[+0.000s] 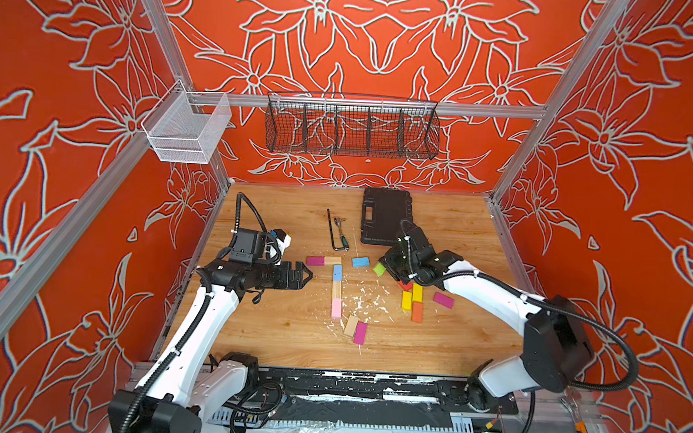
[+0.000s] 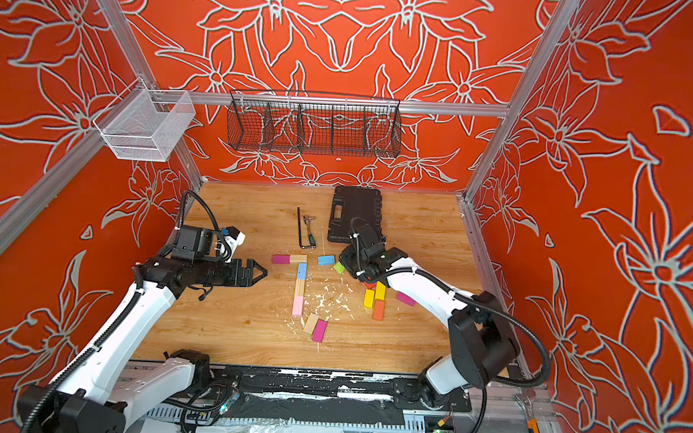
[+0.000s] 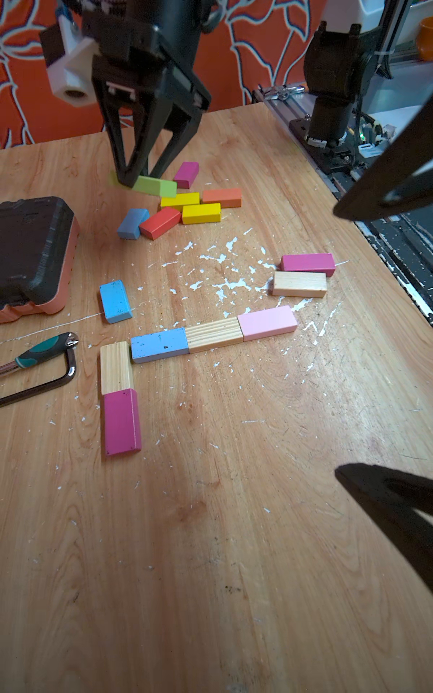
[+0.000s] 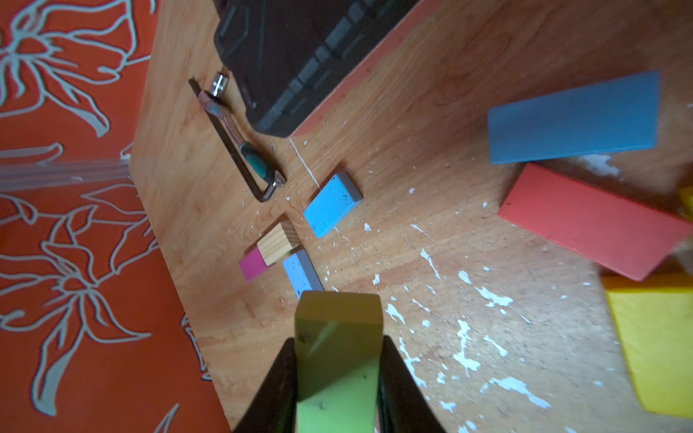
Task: Assemble the number 7 with building blocks
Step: Assemble the building block at the center of the board.
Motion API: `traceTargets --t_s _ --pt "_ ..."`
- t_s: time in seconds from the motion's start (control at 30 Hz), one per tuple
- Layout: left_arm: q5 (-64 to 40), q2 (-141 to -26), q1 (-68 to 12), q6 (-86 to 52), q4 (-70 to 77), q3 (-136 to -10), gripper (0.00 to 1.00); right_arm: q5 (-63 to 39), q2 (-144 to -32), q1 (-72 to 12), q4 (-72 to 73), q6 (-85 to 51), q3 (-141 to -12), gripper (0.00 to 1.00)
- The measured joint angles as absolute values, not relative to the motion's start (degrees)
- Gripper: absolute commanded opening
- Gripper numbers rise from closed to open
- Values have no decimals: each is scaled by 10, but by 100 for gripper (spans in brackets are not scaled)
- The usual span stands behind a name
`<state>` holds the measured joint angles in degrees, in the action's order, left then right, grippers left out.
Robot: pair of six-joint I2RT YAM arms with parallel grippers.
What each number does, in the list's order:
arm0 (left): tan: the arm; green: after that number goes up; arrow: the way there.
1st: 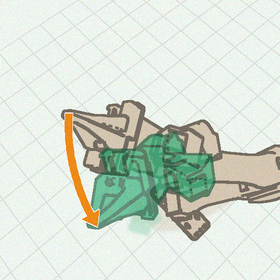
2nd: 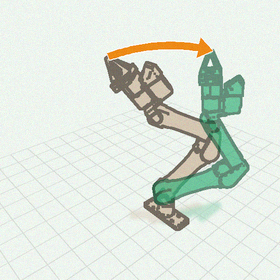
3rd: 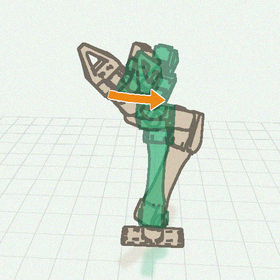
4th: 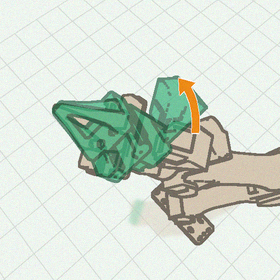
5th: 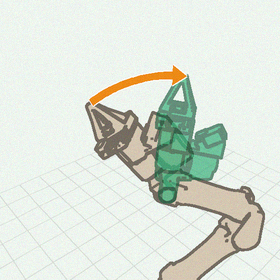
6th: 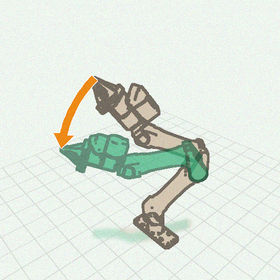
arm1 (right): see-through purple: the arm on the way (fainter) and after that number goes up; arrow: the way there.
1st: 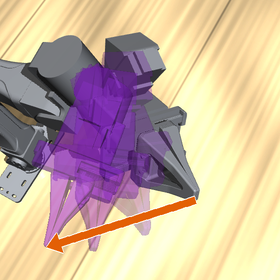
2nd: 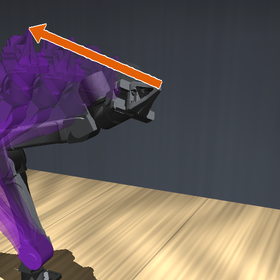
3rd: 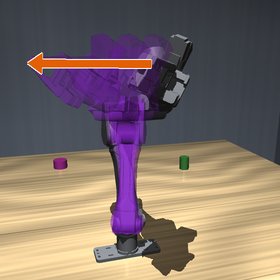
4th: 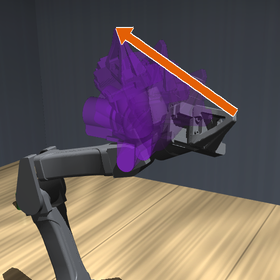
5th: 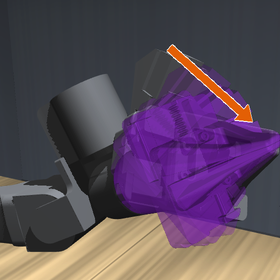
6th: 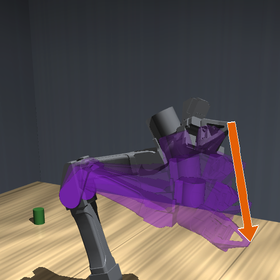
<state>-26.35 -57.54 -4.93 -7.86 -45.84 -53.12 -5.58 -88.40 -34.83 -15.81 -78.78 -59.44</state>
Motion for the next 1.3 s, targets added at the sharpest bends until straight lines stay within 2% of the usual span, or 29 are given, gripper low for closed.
traceTargets --t_s 0.17,0.4,0.83,1.3 --pt "-262 -575 -49 -77 -457 -531 98 -45 -935 -348 -129 -876 -604 27" --pt "-271 -576 -49 -75 -450 -531 98 -23 -968 -348 -111 -934 -616 27" --pt "-297 -579 -49 -74 -440 -531 98 -12 -1049 -341 -86 -965 -618 27" --pt "-314 -579 -49 -74 -437 -531 98 28 -1065 -325 -62 -971 -621 27"
